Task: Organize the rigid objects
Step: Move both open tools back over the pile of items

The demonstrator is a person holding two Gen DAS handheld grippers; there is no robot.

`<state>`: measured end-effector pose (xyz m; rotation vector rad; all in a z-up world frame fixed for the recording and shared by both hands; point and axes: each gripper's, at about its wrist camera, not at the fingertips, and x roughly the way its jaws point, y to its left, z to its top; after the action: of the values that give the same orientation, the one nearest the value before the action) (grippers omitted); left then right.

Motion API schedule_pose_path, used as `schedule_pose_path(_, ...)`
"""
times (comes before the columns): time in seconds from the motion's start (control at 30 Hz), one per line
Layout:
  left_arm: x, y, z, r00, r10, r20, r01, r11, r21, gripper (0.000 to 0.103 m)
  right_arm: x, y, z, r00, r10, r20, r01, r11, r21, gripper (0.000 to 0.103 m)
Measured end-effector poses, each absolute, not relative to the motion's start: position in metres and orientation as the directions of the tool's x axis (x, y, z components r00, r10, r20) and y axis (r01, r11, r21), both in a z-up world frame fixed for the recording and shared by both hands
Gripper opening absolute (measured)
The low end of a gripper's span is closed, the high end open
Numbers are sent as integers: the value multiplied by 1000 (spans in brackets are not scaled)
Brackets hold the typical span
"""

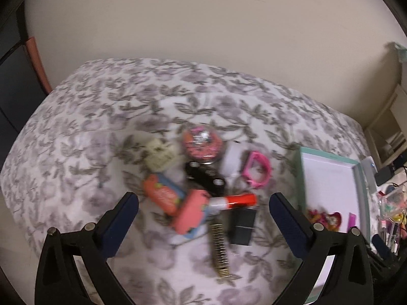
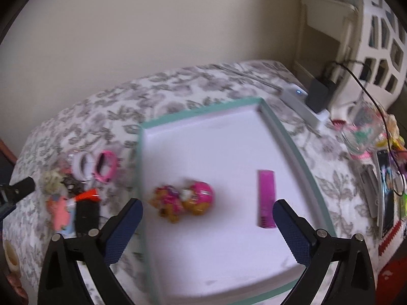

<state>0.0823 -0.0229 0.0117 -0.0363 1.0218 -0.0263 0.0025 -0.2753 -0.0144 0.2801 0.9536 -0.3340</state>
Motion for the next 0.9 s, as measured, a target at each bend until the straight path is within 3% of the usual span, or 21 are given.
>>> schedule_pose_path(0.33,93,34,13,491,88,-867,-115,993,35,102,17,-222,18,627,-59,-777,253,958,132,103)
schedule_pose_path(0.9,107,51,-23,353,32,-935,-146,989,-21,102,56,-155,-42,484,37,-874,111,989,103,103)
